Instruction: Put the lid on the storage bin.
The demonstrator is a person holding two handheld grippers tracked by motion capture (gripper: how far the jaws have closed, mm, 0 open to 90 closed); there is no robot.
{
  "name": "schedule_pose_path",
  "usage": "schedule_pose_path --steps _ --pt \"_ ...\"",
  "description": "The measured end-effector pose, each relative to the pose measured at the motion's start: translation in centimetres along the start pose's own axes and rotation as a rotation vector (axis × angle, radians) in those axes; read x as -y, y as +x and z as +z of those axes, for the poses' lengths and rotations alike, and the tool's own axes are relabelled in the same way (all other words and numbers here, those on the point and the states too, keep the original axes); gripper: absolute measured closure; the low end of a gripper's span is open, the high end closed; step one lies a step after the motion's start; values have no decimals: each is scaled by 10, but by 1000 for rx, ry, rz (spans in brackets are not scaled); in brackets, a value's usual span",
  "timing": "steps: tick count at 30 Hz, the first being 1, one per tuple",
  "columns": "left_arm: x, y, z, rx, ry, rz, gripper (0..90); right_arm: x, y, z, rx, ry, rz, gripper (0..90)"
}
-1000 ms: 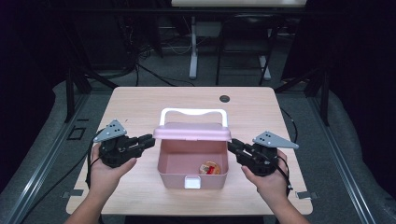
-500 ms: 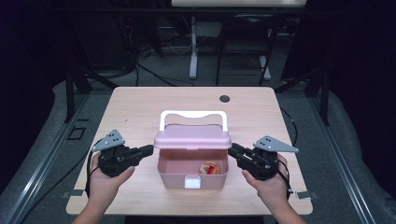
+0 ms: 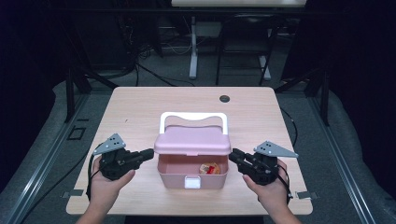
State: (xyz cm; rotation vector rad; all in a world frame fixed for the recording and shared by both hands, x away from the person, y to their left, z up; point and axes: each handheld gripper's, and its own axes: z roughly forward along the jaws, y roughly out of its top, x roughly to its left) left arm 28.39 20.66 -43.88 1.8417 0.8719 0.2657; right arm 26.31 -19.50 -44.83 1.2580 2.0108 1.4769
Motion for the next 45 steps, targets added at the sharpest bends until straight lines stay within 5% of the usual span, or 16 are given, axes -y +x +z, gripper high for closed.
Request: schedule_pose_path --steps 29,45 --pt "20 -6 3 17 8 -7 882 24 -30 -8 104 -34 71 754" --pt "33 -7 2 -5 28 4 885 32 -34 -7 107 -33 88 754"
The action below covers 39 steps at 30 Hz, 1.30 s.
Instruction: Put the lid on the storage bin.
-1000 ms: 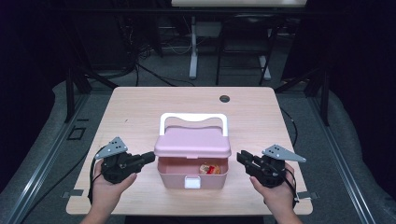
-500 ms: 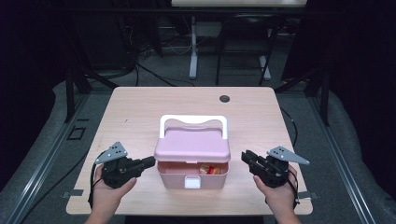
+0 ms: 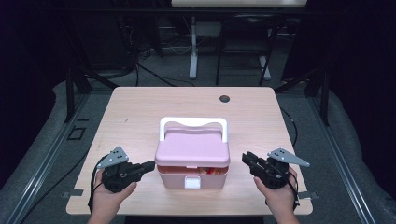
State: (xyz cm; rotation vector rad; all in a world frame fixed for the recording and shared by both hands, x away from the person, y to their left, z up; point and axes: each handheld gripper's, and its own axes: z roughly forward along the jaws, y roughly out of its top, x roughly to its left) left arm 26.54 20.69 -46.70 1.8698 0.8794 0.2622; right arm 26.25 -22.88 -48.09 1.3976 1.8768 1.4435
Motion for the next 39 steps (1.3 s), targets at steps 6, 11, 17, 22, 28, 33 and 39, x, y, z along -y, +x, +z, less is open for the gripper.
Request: schedule_pose_path --steps 6,11,17,22,28,33,39 --pt "2 1 -4 -6 -15 -7 890 0 -1 -1 -1 -4 5 754" --pt "5 5 -2 -15 -15 -18 883 2 -1 -1 4 -1 5 754" --pt "8 13 -1 -56 -15 -20 821 6 -3 2 23 13 -12 753" --pt "13 21 0 -88 -34 -35 766 9 -3 4 32 10 -20 750" --pt "20 27 7 -113 -45 -35 723 15 -6 7 55 16 -28 750" --pt "25 31 11 -128 -35 -22 665 20 -10 9 63 18 -30 743" --pt "31 34 13 -155 -27 -6 631 24 -11 13 72 20 -35 737"
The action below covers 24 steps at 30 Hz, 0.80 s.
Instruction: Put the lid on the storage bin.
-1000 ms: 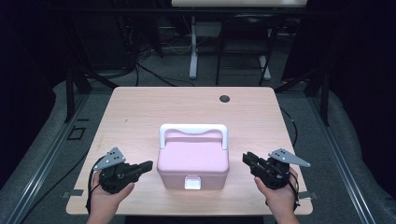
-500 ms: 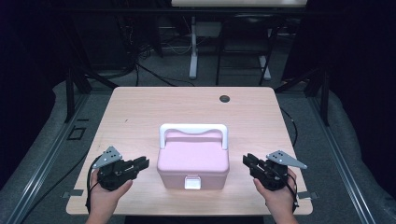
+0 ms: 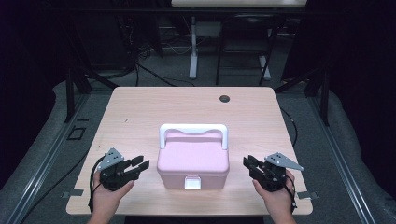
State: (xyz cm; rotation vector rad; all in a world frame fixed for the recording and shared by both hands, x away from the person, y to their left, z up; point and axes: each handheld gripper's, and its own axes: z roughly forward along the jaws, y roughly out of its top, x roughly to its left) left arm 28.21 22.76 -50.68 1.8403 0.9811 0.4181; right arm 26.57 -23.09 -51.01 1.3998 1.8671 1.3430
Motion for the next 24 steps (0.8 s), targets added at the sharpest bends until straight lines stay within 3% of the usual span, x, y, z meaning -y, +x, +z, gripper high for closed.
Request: schedule_pose_path --steps 6,17,24 --pt "1 2 2 -7 7 10 599 4 -2 2 -1 7 7 728" --pt "8 9 5 -29 2 -20 572 7 -2 7 -5 23 -2 706" --pt "10 7 6 -13 2 -33 556 10 -1 9 -9 30 -12 696"
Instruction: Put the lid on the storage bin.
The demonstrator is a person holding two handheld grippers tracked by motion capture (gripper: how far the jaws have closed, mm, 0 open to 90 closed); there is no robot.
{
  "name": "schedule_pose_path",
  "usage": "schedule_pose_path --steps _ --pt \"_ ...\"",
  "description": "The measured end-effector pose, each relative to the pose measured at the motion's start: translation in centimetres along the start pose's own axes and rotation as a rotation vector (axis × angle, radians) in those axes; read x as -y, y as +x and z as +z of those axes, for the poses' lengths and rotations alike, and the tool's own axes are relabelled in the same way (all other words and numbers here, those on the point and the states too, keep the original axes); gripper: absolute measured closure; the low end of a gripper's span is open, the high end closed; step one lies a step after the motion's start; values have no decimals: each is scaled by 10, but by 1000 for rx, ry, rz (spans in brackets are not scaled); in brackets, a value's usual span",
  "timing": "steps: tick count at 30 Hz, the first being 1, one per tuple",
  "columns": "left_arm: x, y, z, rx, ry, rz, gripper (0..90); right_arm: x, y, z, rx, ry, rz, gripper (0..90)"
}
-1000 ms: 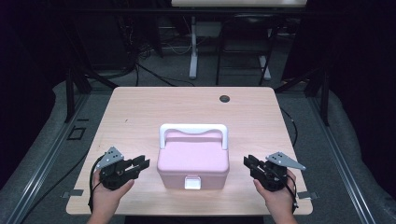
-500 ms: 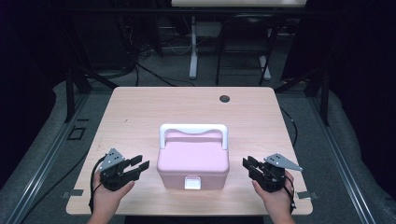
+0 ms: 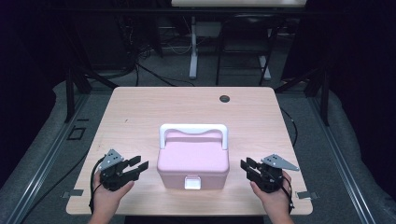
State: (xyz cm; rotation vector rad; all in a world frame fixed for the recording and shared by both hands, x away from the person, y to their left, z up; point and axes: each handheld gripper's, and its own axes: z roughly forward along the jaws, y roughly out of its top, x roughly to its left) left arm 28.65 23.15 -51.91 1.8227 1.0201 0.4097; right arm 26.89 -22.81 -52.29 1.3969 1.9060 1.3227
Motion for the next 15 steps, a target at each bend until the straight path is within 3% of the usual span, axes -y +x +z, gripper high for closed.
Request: schedule_pose_path --steps 5,15 --pt "0 -2 1 9 -3 10 549 0 0 0 5 -7 3 692" --pt "0 3 0 -12 -14 -14 511 1 0 2 6 -1 0 682"
